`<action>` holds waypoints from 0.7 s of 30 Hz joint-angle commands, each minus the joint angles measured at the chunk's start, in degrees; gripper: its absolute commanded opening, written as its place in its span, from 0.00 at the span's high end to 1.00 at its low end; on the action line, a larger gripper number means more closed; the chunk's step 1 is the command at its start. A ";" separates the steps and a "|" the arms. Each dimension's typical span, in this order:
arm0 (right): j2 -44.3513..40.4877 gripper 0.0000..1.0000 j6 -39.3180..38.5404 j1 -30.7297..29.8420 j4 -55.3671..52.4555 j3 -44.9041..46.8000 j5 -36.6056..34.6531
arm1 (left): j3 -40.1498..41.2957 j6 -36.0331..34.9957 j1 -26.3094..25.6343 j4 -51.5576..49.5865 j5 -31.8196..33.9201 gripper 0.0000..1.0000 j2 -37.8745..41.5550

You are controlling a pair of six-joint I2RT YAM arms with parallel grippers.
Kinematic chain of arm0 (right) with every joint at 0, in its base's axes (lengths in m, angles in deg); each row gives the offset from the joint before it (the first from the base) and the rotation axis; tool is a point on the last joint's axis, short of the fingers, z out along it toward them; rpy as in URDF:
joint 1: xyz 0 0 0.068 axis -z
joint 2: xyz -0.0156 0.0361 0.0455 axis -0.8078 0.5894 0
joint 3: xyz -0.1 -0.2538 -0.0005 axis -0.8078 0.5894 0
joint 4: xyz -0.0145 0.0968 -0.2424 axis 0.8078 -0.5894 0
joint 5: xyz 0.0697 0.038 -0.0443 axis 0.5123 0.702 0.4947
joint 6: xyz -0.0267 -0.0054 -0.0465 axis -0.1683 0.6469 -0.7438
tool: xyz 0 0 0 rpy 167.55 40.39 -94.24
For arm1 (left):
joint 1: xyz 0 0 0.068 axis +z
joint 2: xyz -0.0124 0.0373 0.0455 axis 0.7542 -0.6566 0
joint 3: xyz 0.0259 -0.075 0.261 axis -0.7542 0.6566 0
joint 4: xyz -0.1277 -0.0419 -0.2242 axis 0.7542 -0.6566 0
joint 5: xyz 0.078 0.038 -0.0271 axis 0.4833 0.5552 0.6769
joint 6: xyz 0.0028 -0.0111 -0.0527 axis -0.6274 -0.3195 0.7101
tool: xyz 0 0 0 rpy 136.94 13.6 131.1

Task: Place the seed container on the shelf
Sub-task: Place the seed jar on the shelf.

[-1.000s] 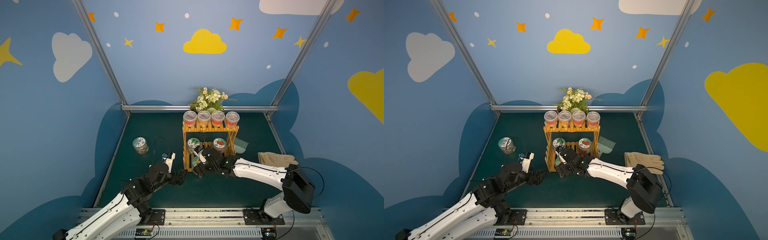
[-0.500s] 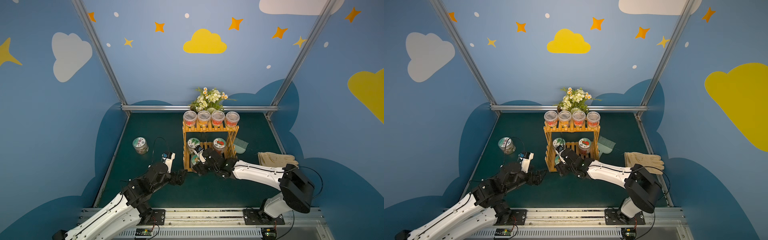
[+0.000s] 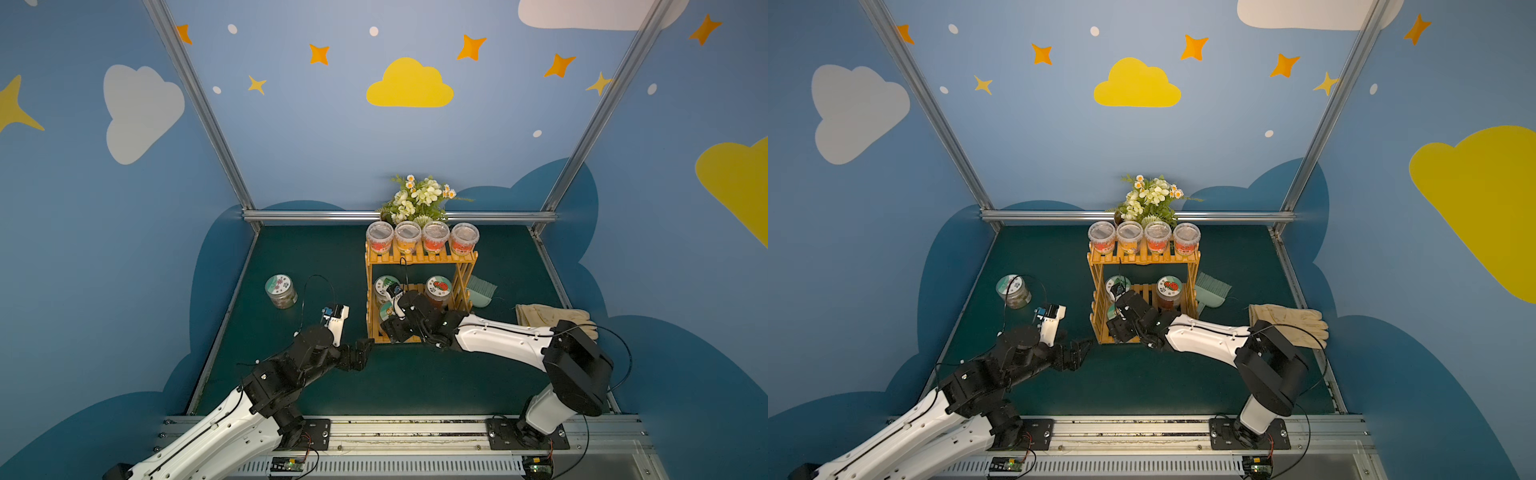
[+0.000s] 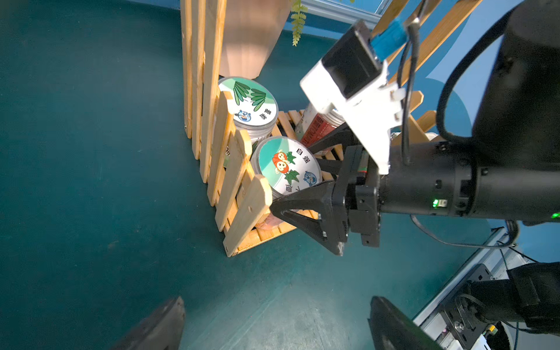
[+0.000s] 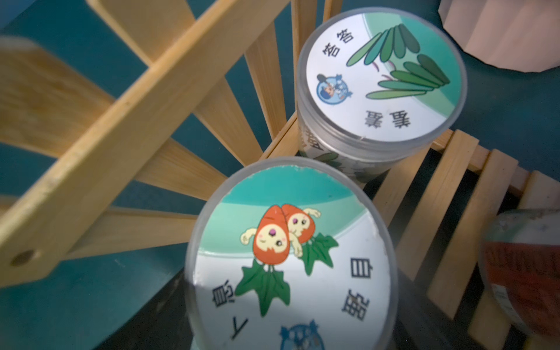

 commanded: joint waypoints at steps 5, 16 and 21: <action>1.80 0.15 3.22 -0.60 -1.11 -3.40 -1.12 | 0.27 -0.47 0.22 0.22 0.42 0.00 -0.06; 2.54 0.03 4.17 -1.61 -3.92 -4.57 -4.14 | 0.58 -0.23 0.21 -0.14 0.33 0.00 0.07; 1.48 0.02 4.06 -1.71 -4.70 -4.63 -3.83 | 0.52 -0.30 0.21 -0.73 0.85 0.00 0.78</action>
